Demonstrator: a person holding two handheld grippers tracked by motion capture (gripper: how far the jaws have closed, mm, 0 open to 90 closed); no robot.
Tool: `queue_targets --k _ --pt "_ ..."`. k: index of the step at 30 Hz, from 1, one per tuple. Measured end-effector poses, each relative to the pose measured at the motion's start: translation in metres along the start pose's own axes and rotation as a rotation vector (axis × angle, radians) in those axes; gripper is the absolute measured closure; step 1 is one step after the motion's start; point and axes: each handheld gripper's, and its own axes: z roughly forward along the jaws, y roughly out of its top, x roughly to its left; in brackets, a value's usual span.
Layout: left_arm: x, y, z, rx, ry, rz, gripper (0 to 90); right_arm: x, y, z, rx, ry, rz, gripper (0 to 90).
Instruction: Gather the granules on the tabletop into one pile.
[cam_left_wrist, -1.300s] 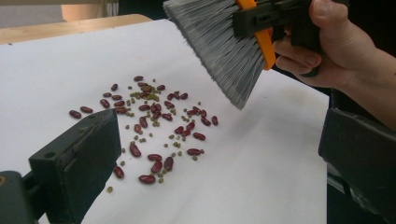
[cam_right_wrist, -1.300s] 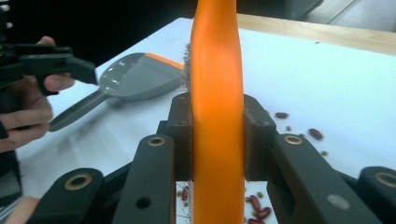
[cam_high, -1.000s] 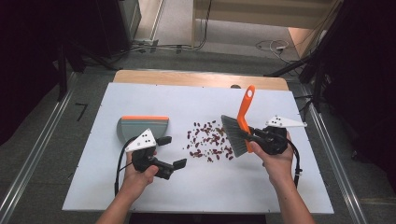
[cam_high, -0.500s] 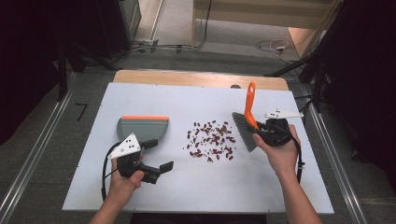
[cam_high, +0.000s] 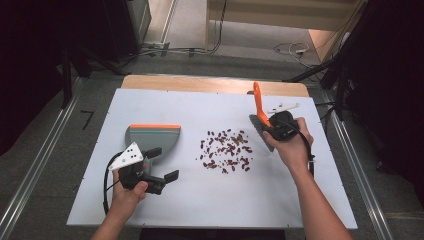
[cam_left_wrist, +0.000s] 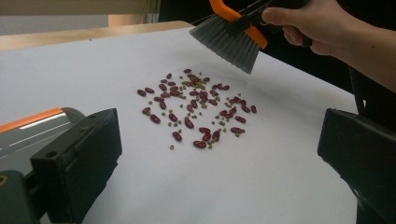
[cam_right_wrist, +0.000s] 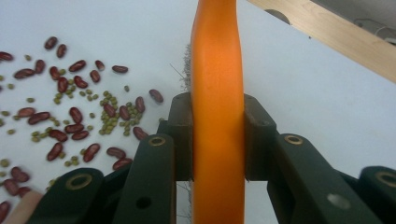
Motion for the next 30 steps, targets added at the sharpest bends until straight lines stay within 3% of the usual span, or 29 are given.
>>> queue_targets --k 5,8,10,16,20,30 --pt "0.003 0.001 -0.001 -0.006 -0.001 0.001 0.5 0.012 0.015 0.017 0.063 -0.056 -0.069 68.7" --pt "0.004 0.000 -0.002 0.001 0.002 0.008 0.5 0.024 0.023 0.035 0.130 -0.055 -0.123 68.7" --pt "0.004 0.000 -0.003 0.003 0.004 0.006 0.5 0.028 0.025 0.040 0.147 -0.058 -0.140 68.7" --pt "0.005 -0.003 -0.004 0.012 0.006 0.000 0.6 0.047 0.032 0.050 0.180 -0.002 -0.192 69.1" --pt "0.004 -0.003 -0.005 0.018 0.022 0.013 0.6 0.052 0.028 0.048 0.185 0.052 -0.205 69.2" --pt "0.007 -0.003 -0.007 0.014 0.038 0.008 0.6 0.069 0.016 0.038 0.181 0.102 -0.256 68.8"
